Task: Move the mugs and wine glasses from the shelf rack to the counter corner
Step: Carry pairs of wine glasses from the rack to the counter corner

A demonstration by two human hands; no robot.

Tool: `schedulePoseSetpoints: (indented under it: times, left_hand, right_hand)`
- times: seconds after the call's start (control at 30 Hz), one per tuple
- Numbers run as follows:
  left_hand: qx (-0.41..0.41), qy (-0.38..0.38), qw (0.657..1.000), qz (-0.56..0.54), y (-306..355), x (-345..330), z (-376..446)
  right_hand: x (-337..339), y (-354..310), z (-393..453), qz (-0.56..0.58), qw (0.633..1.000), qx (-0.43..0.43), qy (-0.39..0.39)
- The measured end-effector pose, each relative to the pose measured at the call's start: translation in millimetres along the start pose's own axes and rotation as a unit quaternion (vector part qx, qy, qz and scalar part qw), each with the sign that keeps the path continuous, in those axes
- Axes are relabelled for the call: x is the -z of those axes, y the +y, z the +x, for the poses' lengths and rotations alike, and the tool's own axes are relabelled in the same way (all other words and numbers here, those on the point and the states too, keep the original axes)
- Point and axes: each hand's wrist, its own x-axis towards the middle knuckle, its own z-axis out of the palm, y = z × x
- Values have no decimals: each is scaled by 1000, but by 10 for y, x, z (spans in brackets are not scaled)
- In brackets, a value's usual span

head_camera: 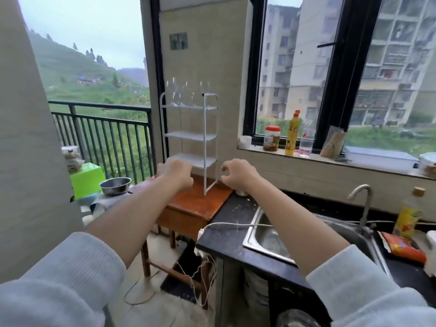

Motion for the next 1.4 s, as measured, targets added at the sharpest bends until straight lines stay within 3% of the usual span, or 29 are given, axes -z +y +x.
schedulePoseSetpoints:
  times: [0.37, 0.73, 1.17, 1.4]
  left_hand:
    - [49, -8, 999, -6, -872, -463, 1641]
    - [-30, 60, 998, -22, -1826, -650, 3590]
    - [-67, 115, 974, -183, -2266, -886, 5434]
    - [-28, 134, 927, -349, -2149, -885, 6285]
  right_hand:
    - [-463, -312, 1922, -36, 997, 63, -5]
    - [-639, -822, 3822, 6, 996, -10, 83]
    - [-514, -750, 5518, 92, 966, -104, 218]
    - [-416, -531, 6291, 166, 933, -180, 265]
